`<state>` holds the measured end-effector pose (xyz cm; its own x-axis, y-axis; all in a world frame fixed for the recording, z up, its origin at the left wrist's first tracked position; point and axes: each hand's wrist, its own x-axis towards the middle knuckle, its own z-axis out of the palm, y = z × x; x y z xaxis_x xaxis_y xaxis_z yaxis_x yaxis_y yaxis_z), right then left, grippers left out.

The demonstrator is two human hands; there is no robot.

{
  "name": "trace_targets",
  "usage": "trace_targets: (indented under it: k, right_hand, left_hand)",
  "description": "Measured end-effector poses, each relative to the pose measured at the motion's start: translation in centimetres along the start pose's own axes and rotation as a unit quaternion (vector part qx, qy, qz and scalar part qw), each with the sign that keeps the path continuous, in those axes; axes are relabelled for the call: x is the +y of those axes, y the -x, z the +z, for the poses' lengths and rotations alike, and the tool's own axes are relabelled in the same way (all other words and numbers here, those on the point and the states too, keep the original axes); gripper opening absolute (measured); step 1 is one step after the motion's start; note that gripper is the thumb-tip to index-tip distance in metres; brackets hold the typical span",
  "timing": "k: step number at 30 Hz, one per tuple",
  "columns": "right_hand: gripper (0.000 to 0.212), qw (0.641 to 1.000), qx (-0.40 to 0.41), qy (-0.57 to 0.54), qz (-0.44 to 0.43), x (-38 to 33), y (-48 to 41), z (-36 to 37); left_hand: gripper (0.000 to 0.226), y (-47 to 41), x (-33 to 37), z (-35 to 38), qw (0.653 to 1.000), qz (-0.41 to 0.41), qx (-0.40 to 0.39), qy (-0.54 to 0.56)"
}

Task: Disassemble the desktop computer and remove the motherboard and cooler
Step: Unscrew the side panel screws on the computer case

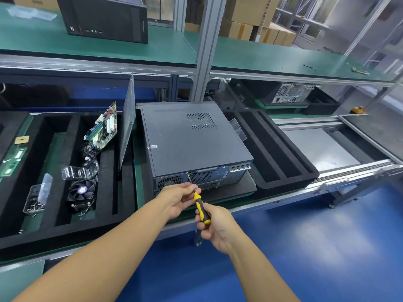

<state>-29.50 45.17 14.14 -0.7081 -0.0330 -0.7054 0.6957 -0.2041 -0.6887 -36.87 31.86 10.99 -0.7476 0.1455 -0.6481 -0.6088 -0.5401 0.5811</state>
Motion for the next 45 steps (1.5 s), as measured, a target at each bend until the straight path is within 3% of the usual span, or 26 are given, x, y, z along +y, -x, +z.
trace_targets:
  k: [4, 10, 19, 28, 31, 34, 37, 41, 45]
  right_hand:
    - [0.017, 0.998, 0.028, 0.020, -0.056, 0.3, -0.1, -0.1]
    - [0.018, 0.994, 0.043, 0.019, -0.101, 0.0, -0.1, 0.4]
    - [0.019, 0.991, 0.029, 0.068, -0.109, -0.2, -0.1, 0.5]
    - [0.019, 0.966, -0.104, 0.200, -0.127, -1.0, 0.8, -3.9]
    - [0.013, 0.973, -0.119, 0.141, -0.139, -2.0, 0.5, -4.6]
    - [0.016, 0.980, -0.061, 0.081, -0.171, -3.3, -0.2, -4.8]
    - [0.013, 0.965, 0.015, 0.103, -0.242, -4.8, -1.3, -5.9]
    - [0.014, 0.935, 0.092, 0.131, -0.318, -7.6, -3.2, -9.1]
    - [0.004, 0.918, 0.094, 0.192, -0.334, -11.2, -5.6, -13.5]
  left_hand:
    - [0.015, -0.2, 0.0, 0.2, 1.000, 0.006, -0.016, 0.001]
    - [0.011, -1.2, 0.8, 1.2, 0.997, 0.014, 0.025, 0.071]
    - [0.005, -1.9, 0.7, 1.4, 0.996, 0.013, 0.041, 0.078]
    - [0.021, -1.1, 1.1, 2.2, 0.996, -0.014, -0.011, 0.089]
    - [0.029, -1.0, 0.7, 3.0, 0.997, -0.054, -0.053, 0.009]
    - [0.035, -1.0, -0.2, 4.8, 0.985, -0.060, -0.119, -0.107]
    - [0.030, -1.1, -0.7, 7.4, 0.956, -0.013, -0.210, -0.203]
    - [0.017, -3.4, -0.4, 11.1, 0.942, 0.027, -0.202, -0.266]
    - [0.013, -6.9, -0.3, 15.8, 0.934, -0.017, -0.191, -0.301]
